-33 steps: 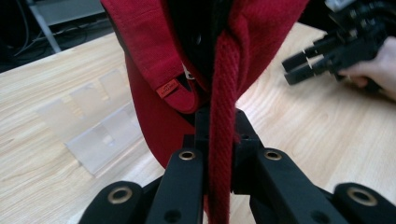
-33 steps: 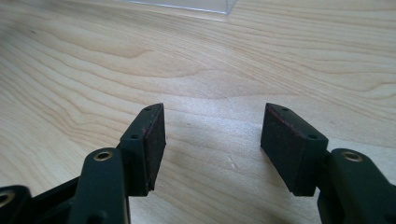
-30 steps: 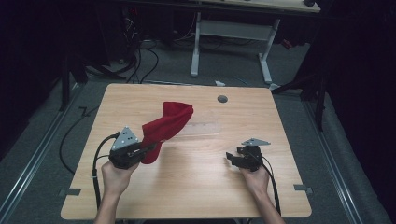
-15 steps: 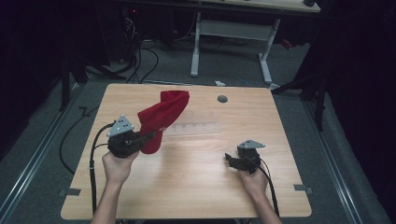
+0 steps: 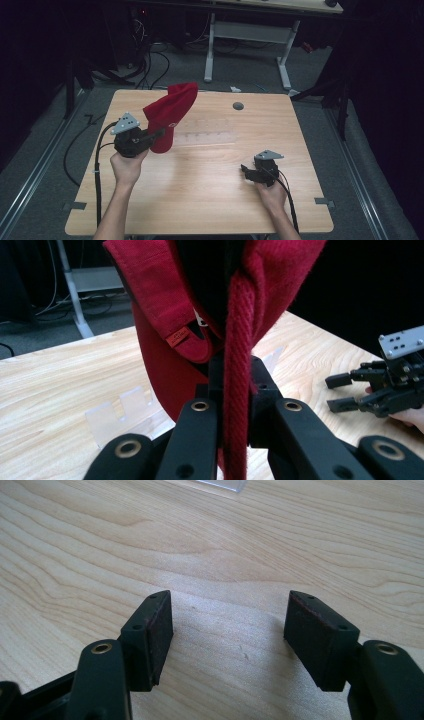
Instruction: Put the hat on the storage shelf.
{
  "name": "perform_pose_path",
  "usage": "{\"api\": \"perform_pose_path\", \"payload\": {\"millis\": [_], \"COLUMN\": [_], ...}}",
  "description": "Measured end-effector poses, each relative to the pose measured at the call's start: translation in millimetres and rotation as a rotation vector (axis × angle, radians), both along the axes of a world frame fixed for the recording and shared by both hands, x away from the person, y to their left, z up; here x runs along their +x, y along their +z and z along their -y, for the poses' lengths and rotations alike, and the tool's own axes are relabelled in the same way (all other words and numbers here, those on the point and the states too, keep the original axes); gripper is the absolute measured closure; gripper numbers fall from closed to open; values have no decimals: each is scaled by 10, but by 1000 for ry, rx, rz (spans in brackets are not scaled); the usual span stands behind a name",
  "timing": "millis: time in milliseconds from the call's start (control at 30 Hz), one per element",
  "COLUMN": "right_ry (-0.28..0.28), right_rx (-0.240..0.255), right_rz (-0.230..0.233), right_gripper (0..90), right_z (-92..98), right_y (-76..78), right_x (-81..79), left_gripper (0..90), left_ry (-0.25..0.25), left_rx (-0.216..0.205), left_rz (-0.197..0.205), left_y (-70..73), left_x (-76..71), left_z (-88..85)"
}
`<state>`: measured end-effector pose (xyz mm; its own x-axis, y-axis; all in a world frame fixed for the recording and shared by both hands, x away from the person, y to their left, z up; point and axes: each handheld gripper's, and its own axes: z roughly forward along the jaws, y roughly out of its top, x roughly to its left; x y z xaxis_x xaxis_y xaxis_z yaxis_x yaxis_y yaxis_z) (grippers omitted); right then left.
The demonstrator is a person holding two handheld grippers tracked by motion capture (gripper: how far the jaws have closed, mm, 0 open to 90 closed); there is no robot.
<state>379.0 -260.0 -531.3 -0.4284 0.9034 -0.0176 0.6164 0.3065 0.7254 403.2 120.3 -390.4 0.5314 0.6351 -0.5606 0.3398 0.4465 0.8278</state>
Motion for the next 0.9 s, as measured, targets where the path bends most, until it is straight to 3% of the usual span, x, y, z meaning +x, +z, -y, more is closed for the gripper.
{"api": "perform_pose_path", "payload": {"millis": [267, 600, 900], "right_ry": [1, 1, 1], "right_rx": [0, -1, -2], "right_rz": [0, -1, -1], "right_gripper": [364, 363, 362], "right_z": [1, 1, 0], "right_y": [0, 1, 1], "right_x": [0, -1, -2], "left_gripper": [846, 846, 846], "left_ry": [17, 47, 82], "left_rx": [-41, -38, -21], "left_rz": [9, 25, 23], "left_y": [42, 67, -34], "left_x": [102, 243, 382], "left_z": [-36, -4, 5]}}
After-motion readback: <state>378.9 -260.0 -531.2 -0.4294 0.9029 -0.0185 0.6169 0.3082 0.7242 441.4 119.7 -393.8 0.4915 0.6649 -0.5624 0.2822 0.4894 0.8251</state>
